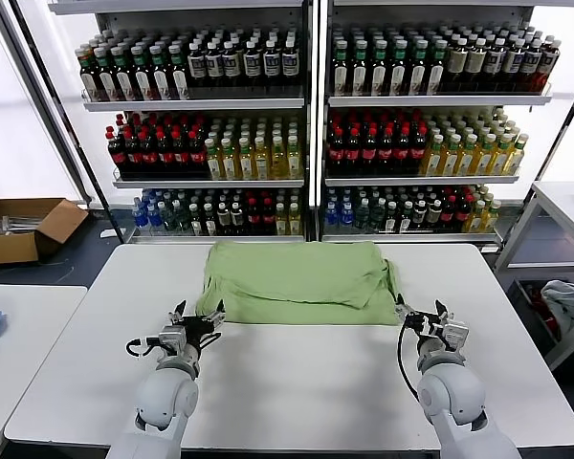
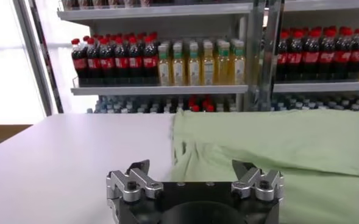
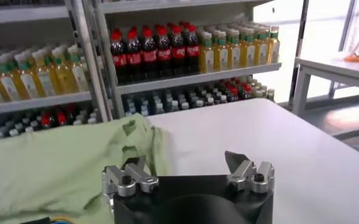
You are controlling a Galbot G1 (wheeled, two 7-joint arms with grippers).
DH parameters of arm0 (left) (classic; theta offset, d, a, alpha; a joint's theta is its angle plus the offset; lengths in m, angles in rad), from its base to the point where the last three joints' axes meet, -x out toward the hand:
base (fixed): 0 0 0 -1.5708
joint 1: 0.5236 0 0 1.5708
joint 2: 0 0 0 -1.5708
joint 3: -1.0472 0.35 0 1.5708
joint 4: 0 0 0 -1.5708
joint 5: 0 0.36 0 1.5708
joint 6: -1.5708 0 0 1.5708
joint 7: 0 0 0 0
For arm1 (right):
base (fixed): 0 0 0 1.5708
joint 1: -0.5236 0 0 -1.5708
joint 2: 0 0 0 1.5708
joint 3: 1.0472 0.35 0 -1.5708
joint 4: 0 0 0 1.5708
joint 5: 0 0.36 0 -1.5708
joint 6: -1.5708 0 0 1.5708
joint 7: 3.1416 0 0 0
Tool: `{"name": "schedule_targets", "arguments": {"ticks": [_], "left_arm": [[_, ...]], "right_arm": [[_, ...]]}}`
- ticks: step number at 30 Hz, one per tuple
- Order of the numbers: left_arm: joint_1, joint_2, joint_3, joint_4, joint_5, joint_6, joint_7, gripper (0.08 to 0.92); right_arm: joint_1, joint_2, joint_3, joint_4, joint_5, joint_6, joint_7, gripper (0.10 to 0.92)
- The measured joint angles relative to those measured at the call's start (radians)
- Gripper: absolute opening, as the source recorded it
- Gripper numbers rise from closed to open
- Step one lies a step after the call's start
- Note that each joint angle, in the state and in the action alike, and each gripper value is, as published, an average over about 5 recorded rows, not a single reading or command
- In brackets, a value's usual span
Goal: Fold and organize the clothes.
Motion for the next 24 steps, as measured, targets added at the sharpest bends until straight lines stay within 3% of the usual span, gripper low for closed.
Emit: {"name": "schedule_targets", "arguments": {"ticks": [12,17,24], "left_arm": [[-0.022,0.008,-0.008,0.057,0.009,0.0,0.001,0.823],[-0.03,0.013,-0.01,0.083,0.01,-0.002,0.005,0.802],[-0.033,0.015,-0.01,0.111,0.016,-0.007,0.015,0.619]], "right_arm": [[0.024,0.017,-0.039,-0.055,-0.05,-0.018,-0.016,0.799],[0.032,0.032,-0.047,-0.087,-0.077,-0.013,-0.03,0.691],[0.028,0.045,-0.057,-0.106,-0.1,-0.007,-0.04,0.492]]}}
